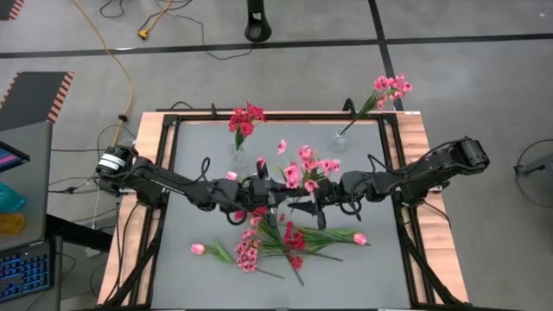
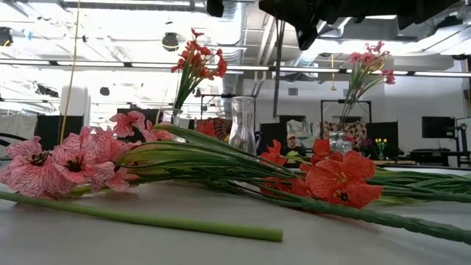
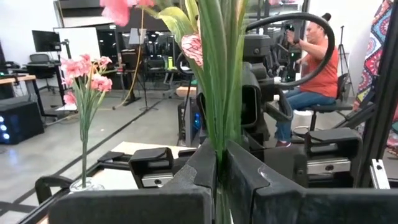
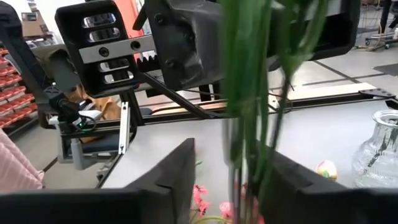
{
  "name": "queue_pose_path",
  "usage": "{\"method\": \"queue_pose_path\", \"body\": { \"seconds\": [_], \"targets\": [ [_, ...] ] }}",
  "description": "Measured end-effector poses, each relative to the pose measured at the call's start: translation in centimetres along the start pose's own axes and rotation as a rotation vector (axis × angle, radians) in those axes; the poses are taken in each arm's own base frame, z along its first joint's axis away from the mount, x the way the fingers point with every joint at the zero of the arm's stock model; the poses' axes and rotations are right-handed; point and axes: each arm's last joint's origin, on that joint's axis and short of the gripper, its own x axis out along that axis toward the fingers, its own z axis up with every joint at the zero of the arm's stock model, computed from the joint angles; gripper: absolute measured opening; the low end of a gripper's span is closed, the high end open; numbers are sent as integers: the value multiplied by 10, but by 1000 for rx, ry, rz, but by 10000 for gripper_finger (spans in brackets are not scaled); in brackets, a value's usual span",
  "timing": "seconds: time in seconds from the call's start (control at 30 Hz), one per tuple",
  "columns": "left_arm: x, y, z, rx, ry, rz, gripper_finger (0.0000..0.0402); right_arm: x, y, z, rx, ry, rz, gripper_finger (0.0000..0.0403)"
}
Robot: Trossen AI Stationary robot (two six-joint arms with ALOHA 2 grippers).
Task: Sort flowers into vase by color
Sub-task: Put the pink flower into the top right transparent vase
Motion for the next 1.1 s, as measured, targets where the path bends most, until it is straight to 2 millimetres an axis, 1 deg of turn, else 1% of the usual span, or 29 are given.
{"method": "queue_pose_path", "body": {
  "seconds": [0.2,0.27,0.4,0.57,0.73,0.9,1.0,1.1],
  "targets": [
    [0,0,0,-23,4,-14,6,0,-1,0,0,1,-7,52],
    [0,-1,0,-15,3,-19,9,0,-1,0,0,1,-7,26],
    [0,-1,0,14,2,-40,35,0,-1,0,-22,-1,-8,23],
    [-2,-5,-1,67,7,-65,90,-4,-1,5,-10,-9,-15,44],
    [-6,-8,1,125,24,-6,136,-17,-2,16,-54,-10,-82,25],
    [-17,-7,11,199,78,30,151,-37,-4,31,-100,-11,-162,25],
    [-27,-5,19,190,121,16,152,-51,-7,40,-120,-18,-237,36],
    [-35,-3,23,168,181,7,152,-64,-14,48,-151,-20,-319,37]
  ]
}}
